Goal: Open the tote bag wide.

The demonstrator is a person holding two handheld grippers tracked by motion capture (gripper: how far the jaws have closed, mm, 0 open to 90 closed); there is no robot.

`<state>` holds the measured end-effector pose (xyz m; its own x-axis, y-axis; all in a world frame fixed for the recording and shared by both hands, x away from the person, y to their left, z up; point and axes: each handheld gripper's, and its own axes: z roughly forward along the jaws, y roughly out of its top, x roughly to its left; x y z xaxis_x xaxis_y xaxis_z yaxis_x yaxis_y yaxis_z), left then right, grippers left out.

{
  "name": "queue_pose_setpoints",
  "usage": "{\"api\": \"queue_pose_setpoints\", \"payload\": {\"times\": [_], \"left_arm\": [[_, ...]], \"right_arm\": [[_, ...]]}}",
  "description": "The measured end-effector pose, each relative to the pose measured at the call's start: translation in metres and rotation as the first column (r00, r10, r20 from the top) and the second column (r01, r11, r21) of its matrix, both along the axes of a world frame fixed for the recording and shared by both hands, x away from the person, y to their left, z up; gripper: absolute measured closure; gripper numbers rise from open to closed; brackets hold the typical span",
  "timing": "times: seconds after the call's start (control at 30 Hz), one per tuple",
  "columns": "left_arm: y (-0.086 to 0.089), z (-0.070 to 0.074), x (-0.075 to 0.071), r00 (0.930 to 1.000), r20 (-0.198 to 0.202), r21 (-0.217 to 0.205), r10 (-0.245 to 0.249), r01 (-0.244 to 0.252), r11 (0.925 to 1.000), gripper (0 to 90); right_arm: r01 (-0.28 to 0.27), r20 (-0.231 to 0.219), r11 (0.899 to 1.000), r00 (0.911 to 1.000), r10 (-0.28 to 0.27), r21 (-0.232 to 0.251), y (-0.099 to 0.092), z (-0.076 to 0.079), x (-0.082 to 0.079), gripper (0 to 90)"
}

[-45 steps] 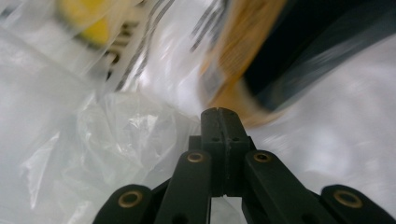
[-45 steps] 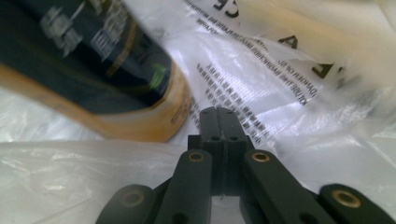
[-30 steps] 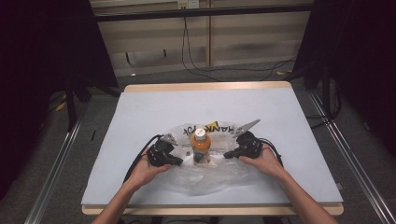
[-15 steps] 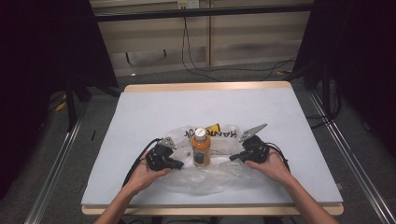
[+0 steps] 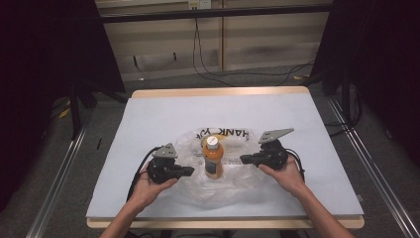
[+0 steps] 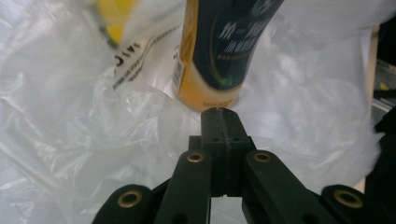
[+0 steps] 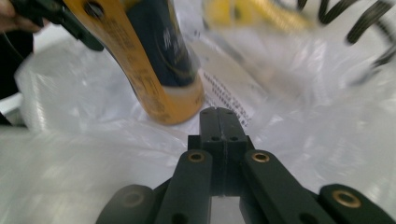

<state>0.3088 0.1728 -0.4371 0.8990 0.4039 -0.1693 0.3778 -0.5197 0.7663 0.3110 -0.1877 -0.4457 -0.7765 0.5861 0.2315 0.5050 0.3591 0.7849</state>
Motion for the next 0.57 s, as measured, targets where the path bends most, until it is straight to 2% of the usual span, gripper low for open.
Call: {"api": "queue_pose_setpoints", "payload": {"times": [0.07,0.13,0.2,0.27,0.37,0.4,0.43,0.47,0.5,0.53,0.57], "left_arm": [[0.005,0.005,-0.007,0.9997,0.025,-0.048,0.003,-0.002,0.9988,90.0],[0.016,0.011,-0.015,0.9988,0.04,-0.108,0.029,-0.024,0.9939,90.0],[0.026,0.014,-0.021,0.9962,0.059,-0.145,0.064,-0.055,0.988,90.0],[0.04,0.014,-0.025,0.9931,0.067,-0.173,0.096,-0.083,0.9814,90.0],[0.06,0.008,-0.034,0.9835,0.09,-0.187,0.157,-0.138,0.9727,90.0],[0.066,0.005,-0.037,0.9805,0.096,-0.198,0.172,-0.15,0.9686,89.2],[0.071,0.002,-0.04,0.9743,0.093,-0.212,0.205,-0.181,0.9603,85.0],[0.076,-0.001,-0.041,0.9757,0.087,-0.236,0.201,-0.176,0.9557,83.0],[0.08,-0.001,-0.043,0.9767,0.087,-0.243,0.196,-0.17,0.955,82.6],[0.082,-0.001,-0.046,0.9698,0.108,-0.239,0.219,-0.188,0.9527,79.0],[0.083,0.0,-0.048,0.9651,0.126,-0.247,0.23,-0.194,0.9494,72.6]], "right_arm": [[0.036,0.033,0.999,0.9987,-0.038,0.04,-0.006,0.007,-0.006,90.0],[0.069,0.06,0.994,0.9954,-0.075,0.09,-0.014,0.013,-0.014,90.0],[0.103,0.088,0.987,0.9896,-0.114,0.12,-0.024,0.019,-0.021,90.0],[0.131,0.112,0.982,0.9829,-0.146,0.136,-0.033,0.024,-0.032,90.0],[0.169,0.135,0.974,0.9724,-0.19,0.154,-0.047,0.023,-0.05,90.0],[0.182,0.139,0.97,0.9688,-0.205,0.16,-0.051,0.021,-0.057,90.0],[0.191,0.145,0.967,0.9656,-0.216,0.165,-0.055,0.02,-0.063,90.0],[0.184,0.155,0.968,0.9651,-0.211,0.172,-0.058,0.019,-0.07,90.0],[0.184,0.168,0.967,0.9623,-0.214,0.178,-0.061,0.019,-0.075,90.0],[0.193,0.171,0.962,0.959,-0.226,0.192,-0.063,0.019,-0.079,84.9],[0.207,0.173,0.955,0.9539,-0.245,0.215,-0.066,0.019,-0.082,73.6]]}}
